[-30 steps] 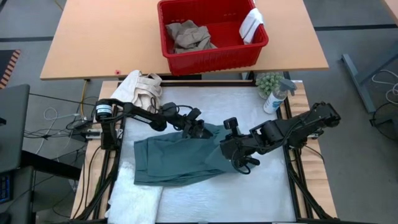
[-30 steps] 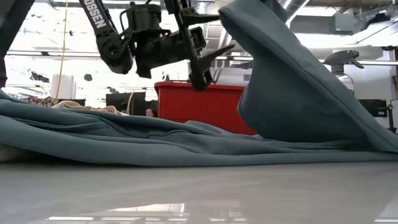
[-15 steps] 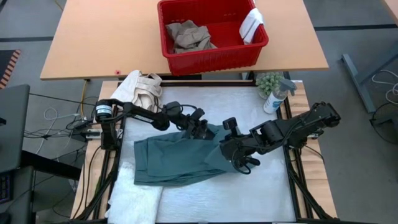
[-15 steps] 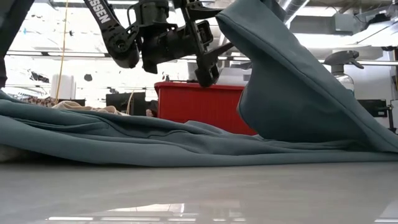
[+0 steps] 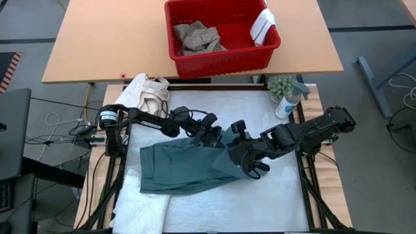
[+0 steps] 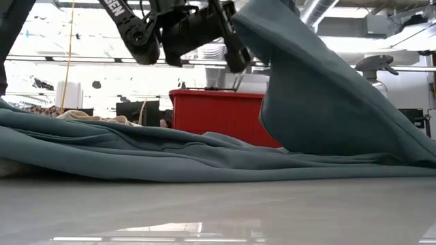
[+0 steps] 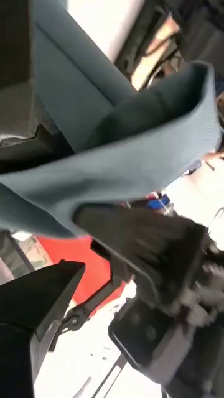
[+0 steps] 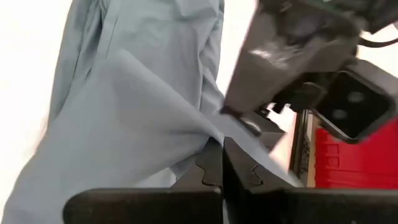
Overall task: Fold Laundry from Bin
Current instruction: Fold the blue pants
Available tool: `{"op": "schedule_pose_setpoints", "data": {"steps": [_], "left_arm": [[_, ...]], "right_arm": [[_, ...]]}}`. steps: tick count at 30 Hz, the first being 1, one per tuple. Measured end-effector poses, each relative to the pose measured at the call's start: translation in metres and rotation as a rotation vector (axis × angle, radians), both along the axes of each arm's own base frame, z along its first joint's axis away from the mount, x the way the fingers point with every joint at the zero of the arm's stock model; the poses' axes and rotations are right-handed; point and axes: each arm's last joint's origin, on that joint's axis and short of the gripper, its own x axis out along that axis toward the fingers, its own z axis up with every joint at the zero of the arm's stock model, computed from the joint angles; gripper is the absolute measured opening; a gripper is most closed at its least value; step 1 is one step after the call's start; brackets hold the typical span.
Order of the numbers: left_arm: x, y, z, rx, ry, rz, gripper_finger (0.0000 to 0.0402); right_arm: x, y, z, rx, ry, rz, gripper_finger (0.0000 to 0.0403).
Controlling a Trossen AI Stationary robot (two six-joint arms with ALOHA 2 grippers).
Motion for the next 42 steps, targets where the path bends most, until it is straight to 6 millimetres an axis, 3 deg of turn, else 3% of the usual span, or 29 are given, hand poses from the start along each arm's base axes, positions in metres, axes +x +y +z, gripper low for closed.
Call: {"op": "schedule_pose_setpoints", "data": {"steps": [7, 18, 24, 32, 36, 42], "left_arm": [[0.005, -0.002, 0.006, 0.008, 0.009, -0.036, 0.0176], [0.006, 0.002, 0.002, 0.012, 0.052, -0.018, 0.0009], [0.004, 0.009, 0.002, -0.07, 0.113, -0.053, 0.0001], [-0.004, 0.022, 0.014, -0.209, 0.209, -0.129, 0.0], [-0.009, 0.03, 0.023, -0.269, 0.235, -0.136, 0.0], [-0.019, 0.041, 0.04, -0.406, 0.293, -0.09, 0.0]], "right_arm": [[-0.001, 0.003, 0.0, 0.0, 0.0, 0.01, 0.0018], [-0.002, 0.002, -0.001, -0.007, 0.017, 0.01, 0.0018], [-0.004, 0.0, -0.001, -0.003, 0.002, -0.065, 0.0054], [-0.033, -0.022, 0.005, 0.068, 0.032, -0.355, 0.0121], [-0.04, -0.029, 0.007, 0.182, 0.002, -0.505, 0.0146], [-0.034, -0.031, 0.001, 0.349, -0.076, -0.655, 0.0158]]}}
